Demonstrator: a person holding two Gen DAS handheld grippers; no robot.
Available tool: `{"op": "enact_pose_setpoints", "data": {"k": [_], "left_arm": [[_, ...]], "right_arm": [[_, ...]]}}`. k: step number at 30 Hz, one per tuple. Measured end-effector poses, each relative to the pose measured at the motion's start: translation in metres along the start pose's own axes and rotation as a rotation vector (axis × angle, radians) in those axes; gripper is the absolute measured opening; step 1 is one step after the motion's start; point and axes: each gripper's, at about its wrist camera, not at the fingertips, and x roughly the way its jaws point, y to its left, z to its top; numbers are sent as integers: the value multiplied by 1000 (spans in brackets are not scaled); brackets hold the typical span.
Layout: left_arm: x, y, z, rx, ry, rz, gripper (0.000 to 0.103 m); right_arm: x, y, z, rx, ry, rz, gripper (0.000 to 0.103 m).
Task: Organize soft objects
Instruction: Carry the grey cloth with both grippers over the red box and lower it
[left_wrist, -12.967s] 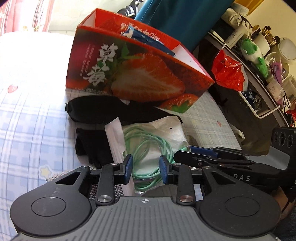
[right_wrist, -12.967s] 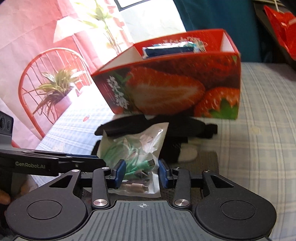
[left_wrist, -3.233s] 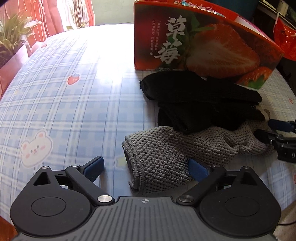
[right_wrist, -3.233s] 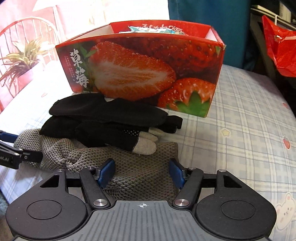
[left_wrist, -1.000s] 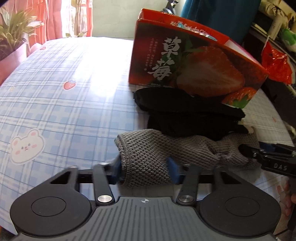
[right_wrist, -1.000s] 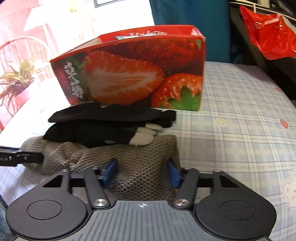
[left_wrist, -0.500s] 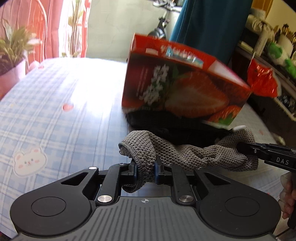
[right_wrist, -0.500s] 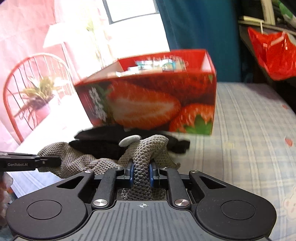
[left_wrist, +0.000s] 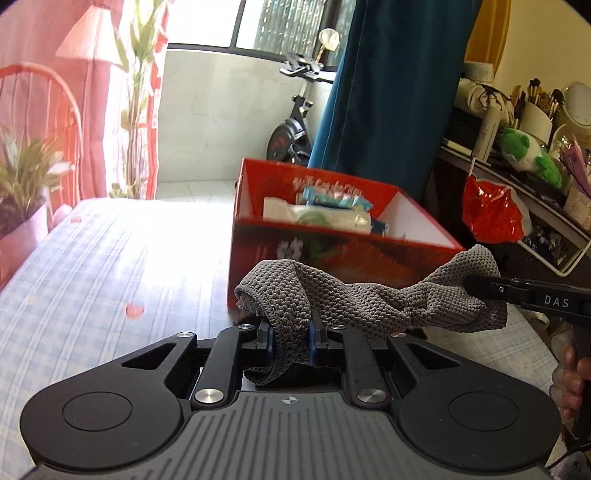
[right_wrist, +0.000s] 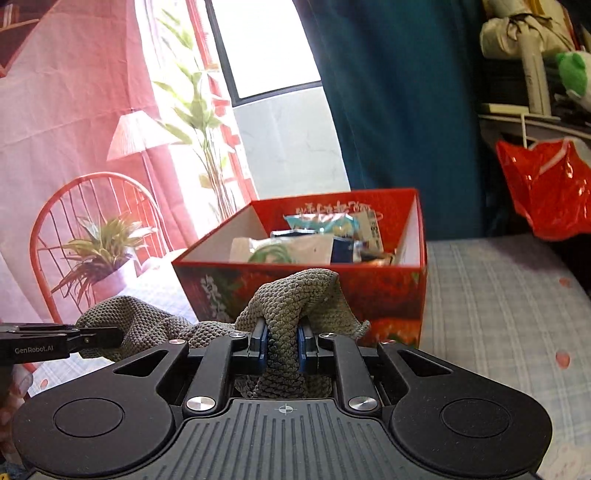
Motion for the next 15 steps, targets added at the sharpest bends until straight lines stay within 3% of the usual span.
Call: {"op": "enact_pose_setpoints", "data": {"k": [9,15], "left_arm": [[35,-7,88,97,-60,-17,17],[93,-18,115,146,22,-2,17]], "right_arm": [[21,-6,78,-91,-68,-20,14],[68,-14,110,-142,-24,-86,14]]}}
